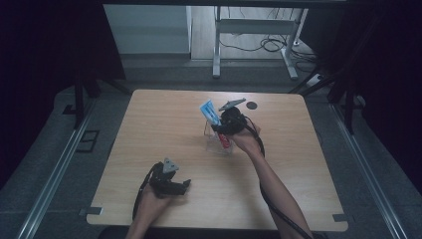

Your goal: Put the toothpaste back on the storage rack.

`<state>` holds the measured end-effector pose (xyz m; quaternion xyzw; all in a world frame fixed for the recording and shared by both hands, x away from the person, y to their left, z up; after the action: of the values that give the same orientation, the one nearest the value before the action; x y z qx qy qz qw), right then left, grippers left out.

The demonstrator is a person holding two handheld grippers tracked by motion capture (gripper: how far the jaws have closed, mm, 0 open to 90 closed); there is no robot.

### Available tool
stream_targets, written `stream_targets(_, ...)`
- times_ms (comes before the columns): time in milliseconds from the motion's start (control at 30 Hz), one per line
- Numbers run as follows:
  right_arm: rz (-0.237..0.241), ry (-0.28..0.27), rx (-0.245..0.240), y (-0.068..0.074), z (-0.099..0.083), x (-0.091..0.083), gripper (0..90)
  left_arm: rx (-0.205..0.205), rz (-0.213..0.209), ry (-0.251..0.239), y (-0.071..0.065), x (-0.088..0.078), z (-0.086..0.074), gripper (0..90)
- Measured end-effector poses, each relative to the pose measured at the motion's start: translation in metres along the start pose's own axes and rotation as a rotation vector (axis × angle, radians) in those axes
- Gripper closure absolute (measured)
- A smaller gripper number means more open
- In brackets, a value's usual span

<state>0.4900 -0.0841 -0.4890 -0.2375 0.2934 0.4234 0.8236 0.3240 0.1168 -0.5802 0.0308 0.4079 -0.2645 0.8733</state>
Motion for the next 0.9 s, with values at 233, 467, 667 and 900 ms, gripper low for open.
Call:
stream_targets(233, -0.001, -0.005, -0.012, -0.001, 0.002, 0.003, 59.5, -0.001, 0.000, 0.000, 0.000, 0.000, 0.000, 13.7)
stream_targets(467, 0.009, -0.046, 0.011, -0.002, 0.005, -0.004, 51.8, 0.000, -0.001, 0.000, 0.000, 0.000, 0.000, 13.7)
stream_targets(667, 0.017, -0.069, 0.019, -0.002, 0.009, -0.016, 45.4, 0.000, -0.001, 0.000, 0.000, 0.000, 0.000, 13.7)
stream_targets(900, 0.021, -0.079, 0.016, -0.002, 0.010, -0.026, 38.1, 0.000, 0.001, -0.001, 0.000, 0.000, 0.000, 13.7)
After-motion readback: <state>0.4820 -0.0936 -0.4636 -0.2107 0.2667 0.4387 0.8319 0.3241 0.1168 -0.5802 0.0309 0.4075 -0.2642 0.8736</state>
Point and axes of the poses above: each handheld gripper's, and its own axes: x roughly forward along the jaws, z roughly out of its top, y roughly to its left, the point moved 5 cm from there along x, roughly forward along the jaws, and after that the axes turned 12 degrees about -x, right-handed, at the moved point
